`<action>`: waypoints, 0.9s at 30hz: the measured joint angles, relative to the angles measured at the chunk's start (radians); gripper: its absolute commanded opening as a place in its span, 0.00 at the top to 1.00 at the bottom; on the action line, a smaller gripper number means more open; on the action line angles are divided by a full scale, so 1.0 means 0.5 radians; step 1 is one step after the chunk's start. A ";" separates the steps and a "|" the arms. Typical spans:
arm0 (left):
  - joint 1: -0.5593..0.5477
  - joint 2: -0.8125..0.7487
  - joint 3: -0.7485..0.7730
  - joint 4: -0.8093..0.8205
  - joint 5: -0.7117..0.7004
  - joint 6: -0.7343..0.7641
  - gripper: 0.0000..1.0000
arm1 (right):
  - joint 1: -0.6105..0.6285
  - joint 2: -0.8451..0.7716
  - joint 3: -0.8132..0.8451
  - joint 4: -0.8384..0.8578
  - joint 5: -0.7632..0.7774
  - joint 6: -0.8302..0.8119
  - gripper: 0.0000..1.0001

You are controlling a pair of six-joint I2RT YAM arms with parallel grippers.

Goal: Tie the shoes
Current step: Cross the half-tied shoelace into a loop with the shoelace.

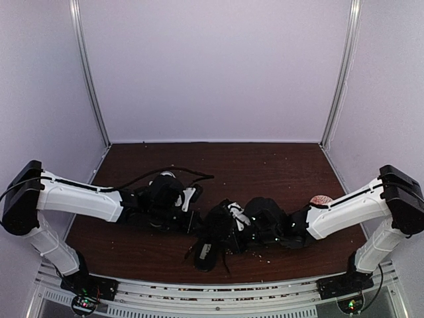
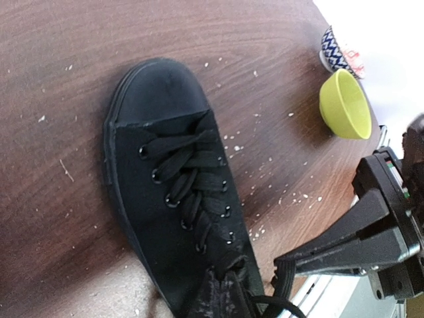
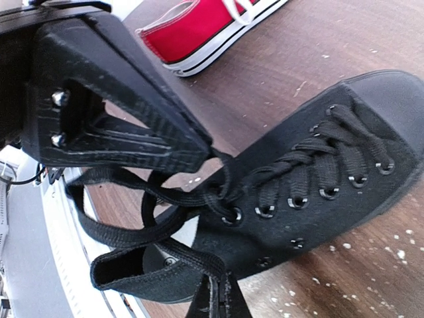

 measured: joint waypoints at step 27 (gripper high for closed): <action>0.000 -0.015 -0.049 0.127 0.069 0.078 1.00 | -0.010 0.208 0.342 -0.230 -0.046 -0.240 1.00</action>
